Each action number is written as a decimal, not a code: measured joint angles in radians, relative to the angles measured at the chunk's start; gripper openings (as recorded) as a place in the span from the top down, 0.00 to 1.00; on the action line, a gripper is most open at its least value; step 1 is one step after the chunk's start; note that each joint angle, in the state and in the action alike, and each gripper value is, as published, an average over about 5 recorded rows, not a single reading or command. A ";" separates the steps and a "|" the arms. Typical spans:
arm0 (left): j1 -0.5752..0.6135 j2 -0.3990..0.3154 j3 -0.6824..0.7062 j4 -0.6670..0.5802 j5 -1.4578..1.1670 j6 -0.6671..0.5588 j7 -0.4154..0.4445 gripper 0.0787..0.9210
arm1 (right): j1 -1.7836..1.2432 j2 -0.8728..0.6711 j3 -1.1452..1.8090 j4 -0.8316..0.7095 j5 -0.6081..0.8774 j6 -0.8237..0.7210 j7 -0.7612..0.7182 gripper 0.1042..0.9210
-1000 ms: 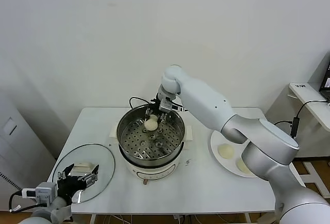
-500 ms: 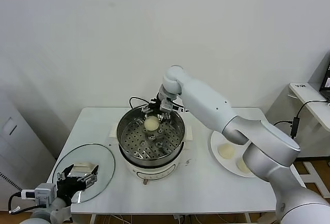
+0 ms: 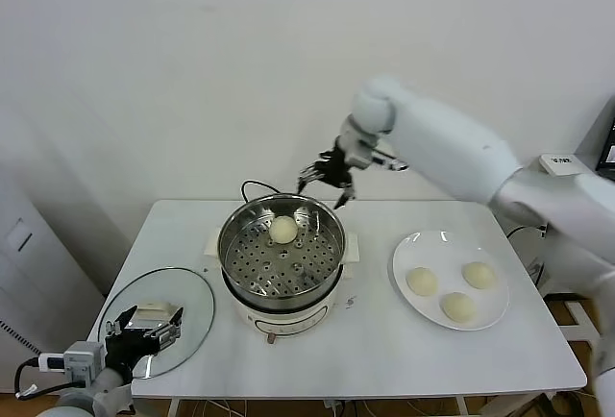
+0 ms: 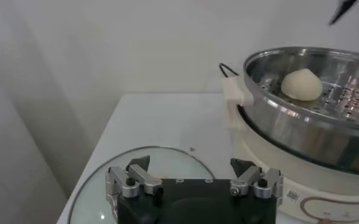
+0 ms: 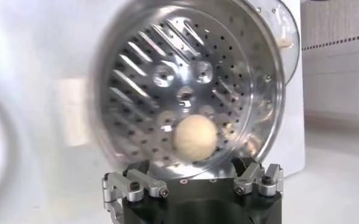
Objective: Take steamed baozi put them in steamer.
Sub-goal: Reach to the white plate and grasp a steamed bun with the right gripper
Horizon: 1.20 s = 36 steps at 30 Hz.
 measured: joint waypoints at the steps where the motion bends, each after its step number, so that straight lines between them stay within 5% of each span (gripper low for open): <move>1: -0.001 0.000 0.000 0.000 0.000 0.000 0.000 0.12 | 0.006 -0.021 -0.017 0.005 0.024 -0.033 -0.006 0.12; 15: -0.002 0.000 -0.005 0.000 0.000 -0.004 0.002 0.12 | -0.022 -0.239 -0.110 0.031 0.157 -0.445 -0.020 0.12; 36: 0.000 0.004 -0.007 0.000 0.000 -0.005 0.002 0.12 | -0.309 -0.254 0.050 -0.078 0.019 -0.568 0.039 0.12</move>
